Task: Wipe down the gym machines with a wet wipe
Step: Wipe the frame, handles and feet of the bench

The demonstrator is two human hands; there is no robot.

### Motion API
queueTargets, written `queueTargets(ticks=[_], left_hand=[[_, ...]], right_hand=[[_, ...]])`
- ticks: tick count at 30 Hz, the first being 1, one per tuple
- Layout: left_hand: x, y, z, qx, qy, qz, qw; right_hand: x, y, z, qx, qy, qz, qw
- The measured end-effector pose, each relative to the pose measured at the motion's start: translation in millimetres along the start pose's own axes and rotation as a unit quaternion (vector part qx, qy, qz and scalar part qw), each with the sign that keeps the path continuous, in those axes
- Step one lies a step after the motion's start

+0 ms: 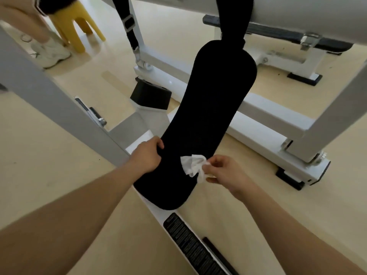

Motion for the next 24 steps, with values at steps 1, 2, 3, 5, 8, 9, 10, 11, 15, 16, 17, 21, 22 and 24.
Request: queueTargets(ticks=[1,2,3,5,8,9,10,11,15,16,17,21,22,24], left_hand=[[-11,0,12,-0.004,-0.082,0.002,0.997],[-21,4,22,-0.012,-0.169,-0.008,0.986],[-26,7,28,-0.008,-0.254,-0.025,0.967],[-20,13,20,0.058,-0.27,-0.054,0.96],[24,28,-13,0.148,-0.143,0.063,0.977],[35,33,-20,0.152,-0.148,0.106,0.971],[39,35,-23,0.155,-0.173,0.128,0.964],[34,39,-27,0.165,-0.206,0.124,0.957],[-28,55,-47,0.203,-0.175,0.036,0.963],[-40,55,-49,0.188,-0.169,0.03,0.967],[-50,57,-54,0.173,-0.188,0.02,0.967],[-71,76,-79,0.198,-0.395,-0.059,0.895],[-71,79,-78,0.199,-0.425,-0.067,0.88],[-63,84,-67,0.178,-0.434,-0.051,0.882]], right_hand=[[23,-2,2,-0.007,0.021,0.024,0.999],[43,-5,3,-0.017,0.053,0.042,0.998],[58,-10,4,-0.03,0.085,0.05,0.995],[73,-20,5,-0.037,0.092,0.049,0.994],[65,-27,5,0.0,-0.048,0.024,0.999],[63,-25,9,-0.002,-0.08,0.021,0.997],[62,-21,18,-0.014,-0.101,0.024,0.994],[63,-16,27,-0.031,-0.121,0.03,0.992],[74,2,77,-0.076,-0.222,0.032,0.972],[76,5,88,-0.079,-0.235,0.032,0.968],[77,8,98,-0.087,-0.24,0.032,0.966],[71,22,116,-0.108,-0.242,0.032,0.964],[71,26,116,-0.109,-0.234,0.033,0.965],[75,29,110,-0.104,-0.184,0.02,0.977]])
Point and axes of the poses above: each hand's wrist, its own y-axis away from the middle knuckle, its own x-axis out of the palm, z = x × y, the point moved 9 cm from there along -y, towards the middle knuckle, and after that the axes turned 1 degree about -y, right-handed, at the moved point
